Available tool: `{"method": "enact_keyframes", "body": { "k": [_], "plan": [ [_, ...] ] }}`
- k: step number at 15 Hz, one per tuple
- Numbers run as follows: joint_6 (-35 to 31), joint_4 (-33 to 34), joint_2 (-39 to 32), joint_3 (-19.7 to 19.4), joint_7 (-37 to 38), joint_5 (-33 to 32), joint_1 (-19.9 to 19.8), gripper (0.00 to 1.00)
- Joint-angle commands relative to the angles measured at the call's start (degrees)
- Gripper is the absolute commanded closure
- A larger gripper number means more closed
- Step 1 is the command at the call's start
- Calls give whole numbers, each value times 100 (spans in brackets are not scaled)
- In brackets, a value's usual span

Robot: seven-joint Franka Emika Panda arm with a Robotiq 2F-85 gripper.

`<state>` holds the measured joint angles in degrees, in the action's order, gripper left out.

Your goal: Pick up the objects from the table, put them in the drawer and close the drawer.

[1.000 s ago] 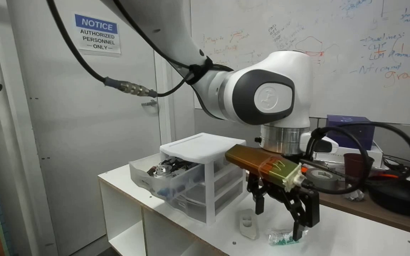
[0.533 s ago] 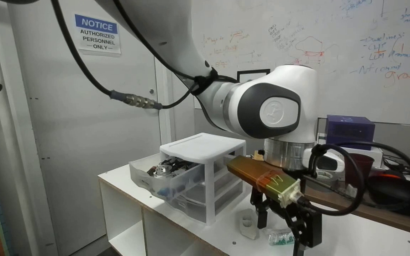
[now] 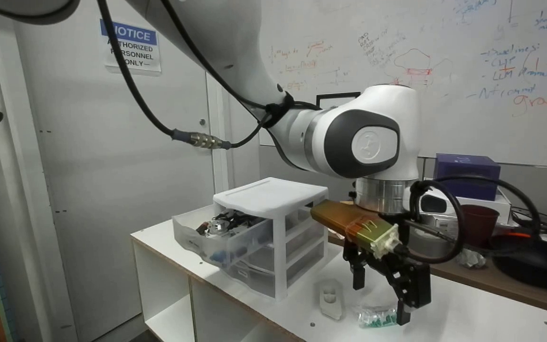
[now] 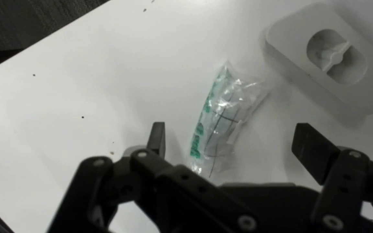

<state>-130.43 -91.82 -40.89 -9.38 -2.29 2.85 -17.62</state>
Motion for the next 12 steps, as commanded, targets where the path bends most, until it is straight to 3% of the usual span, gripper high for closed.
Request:
{"method": "enact_keyframes", "body": {
  "k": [1, 2, 3, 5, 7, 12],
  "plan": [
    [145, 303, -254, -110, 173, -116, 45, 7],
    [184, 305, -288, -130, 181, -136, 35, 12],
    [250, 286, -305, -137, 159, -128, 4, 33],
    [314, 269, -336, -179, 160, -124, -23, 36],
    [672, 287, -238, -102, 64, -18, -93, 52],
    [703, 300, -80, -72, 70, -15, -47, 90]
  ]
}}
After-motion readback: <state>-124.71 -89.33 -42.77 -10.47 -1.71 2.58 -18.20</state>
